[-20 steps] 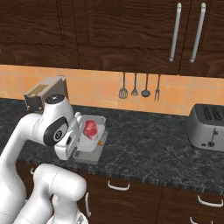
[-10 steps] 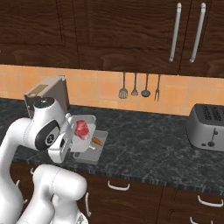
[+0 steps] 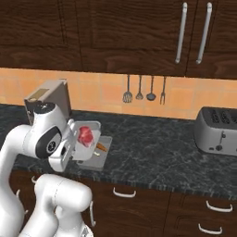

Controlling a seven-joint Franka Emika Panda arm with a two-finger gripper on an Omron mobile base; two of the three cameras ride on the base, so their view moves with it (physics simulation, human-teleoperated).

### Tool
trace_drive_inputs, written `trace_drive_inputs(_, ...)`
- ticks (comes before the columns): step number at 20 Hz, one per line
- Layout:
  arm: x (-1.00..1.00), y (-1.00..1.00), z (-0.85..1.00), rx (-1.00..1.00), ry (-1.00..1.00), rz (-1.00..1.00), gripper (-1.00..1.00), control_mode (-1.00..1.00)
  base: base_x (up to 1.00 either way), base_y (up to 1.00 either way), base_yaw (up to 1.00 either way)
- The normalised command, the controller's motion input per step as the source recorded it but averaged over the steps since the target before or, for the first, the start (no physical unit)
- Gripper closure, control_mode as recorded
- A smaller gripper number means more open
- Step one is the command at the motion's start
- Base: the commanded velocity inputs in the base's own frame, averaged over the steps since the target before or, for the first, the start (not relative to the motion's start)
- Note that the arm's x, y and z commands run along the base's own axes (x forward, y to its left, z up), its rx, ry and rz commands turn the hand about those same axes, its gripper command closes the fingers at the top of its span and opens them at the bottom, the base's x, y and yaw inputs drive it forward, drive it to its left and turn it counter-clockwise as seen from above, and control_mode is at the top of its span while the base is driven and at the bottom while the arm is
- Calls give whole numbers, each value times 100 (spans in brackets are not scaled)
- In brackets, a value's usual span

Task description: Take the meat container that has the steak and place it on the second highest rack of the freezer. Then take the vegetable container that has the carrot and mushroom and place it on the highest rack of the freezer.

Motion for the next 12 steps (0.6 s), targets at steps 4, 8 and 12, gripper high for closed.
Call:
trace_drive_inputs(4, 0, 0, 0, 0, 0, 0, 100, 100, -89, 9, -64)
trace_drive_inputs(8, 0, 0, 0, 0, 0, 0, 100, 100, -83, 21, -76)
trace_drive_inputs(12, 0, 0, 0, 0, 0, 0, 100, 100, -42, 3, -90)
